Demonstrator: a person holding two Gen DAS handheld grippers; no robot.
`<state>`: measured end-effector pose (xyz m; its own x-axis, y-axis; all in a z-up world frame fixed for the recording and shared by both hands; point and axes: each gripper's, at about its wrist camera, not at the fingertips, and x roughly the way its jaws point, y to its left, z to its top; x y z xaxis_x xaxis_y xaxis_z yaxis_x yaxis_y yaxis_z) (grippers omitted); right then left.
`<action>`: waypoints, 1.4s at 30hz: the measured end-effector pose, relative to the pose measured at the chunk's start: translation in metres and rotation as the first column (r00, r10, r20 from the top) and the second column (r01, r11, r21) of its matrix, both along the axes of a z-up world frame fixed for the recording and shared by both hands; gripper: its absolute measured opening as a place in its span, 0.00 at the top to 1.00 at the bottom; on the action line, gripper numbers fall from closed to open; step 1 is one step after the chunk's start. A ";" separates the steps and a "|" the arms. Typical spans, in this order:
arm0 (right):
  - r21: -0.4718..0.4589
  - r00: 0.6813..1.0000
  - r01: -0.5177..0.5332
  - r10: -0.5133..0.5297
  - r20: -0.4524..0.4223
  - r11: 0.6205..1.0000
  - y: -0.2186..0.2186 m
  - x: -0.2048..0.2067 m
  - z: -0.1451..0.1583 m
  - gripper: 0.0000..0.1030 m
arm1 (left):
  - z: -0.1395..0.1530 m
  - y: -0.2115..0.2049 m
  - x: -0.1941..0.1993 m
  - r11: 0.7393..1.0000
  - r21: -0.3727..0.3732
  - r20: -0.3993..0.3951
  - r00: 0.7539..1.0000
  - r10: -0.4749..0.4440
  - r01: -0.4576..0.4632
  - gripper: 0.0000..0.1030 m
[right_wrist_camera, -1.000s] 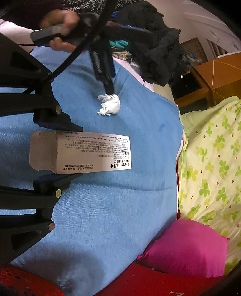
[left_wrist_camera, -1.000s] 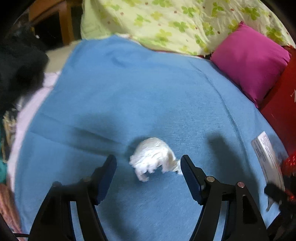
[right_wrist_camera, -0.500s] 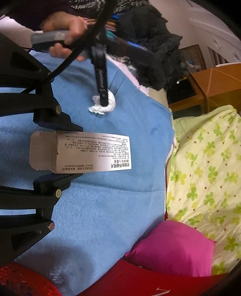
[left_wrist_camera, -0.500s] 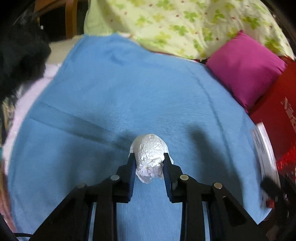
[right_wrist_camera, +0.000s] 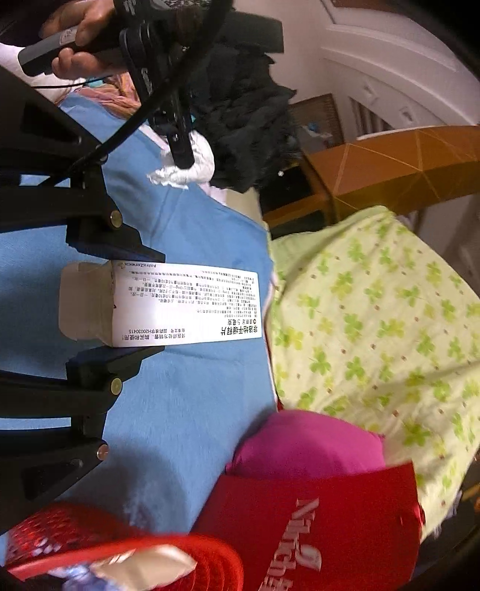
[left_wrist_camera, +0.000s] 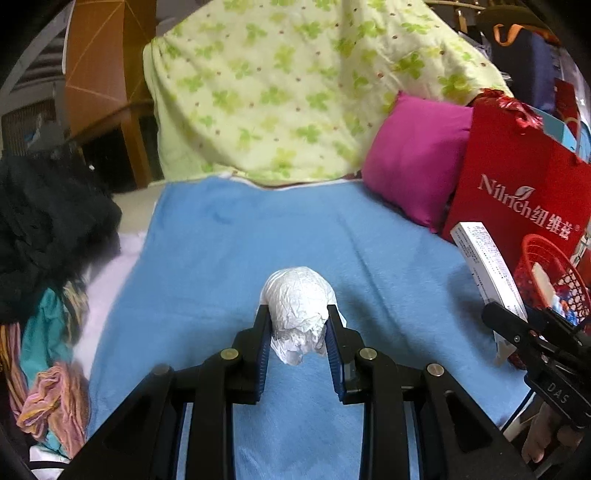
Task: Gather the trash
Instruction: 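Carry the box and tissue toward the red mesh basket with both grippers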
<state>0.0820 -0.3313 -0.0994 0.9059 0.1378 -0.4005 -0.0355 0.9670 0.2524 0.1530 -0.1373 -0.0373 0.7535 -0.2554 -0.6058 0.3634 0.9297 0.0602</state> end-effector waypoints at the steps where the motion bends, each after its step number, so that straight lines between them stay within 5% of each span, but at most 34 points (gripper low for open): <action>1: -0.004 1.000 0.011 -0.011 0.012 1.000 -0.001 -0.008 0.001 0.60 | 0.003 0.000 -0.005 1.000 0.002 0.004 1.000 0.003 -0.003 0.71; 10: 0.040 0.996 0.044 -0.047 0.076 0.998 -0.013 -0.060 0.007 0.60 | 0.021 0.004 -0.037 1.000 0.019 0.077 0.997 0.020 -0.022 0.71; 20: 0.031 0.994 0.056 -0.059 0.097 0.998 -0.021 -0.075 0.007 0.59 | 0.034 0.000 -0.069 1.000 0.026 0.141 0.990 0.002 -0.006 0.71; 42: 0.045 0.988 0.073 -0.079 0.131 0.996 -0.040 -0.087 0.008 0.59 | 0.020 -0.033 -0.074 0.998 0.052 0.105 0.993 -0.045 0.040 0.70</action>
<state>-0.0050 -0.3717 -0.0912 0.9591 0.0801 -0.2713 0.0017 0.9574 0.2887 0.0788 -0.1704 -0.0170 0.8034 -0.2598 -0.5359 0.3915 0.9084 0.1465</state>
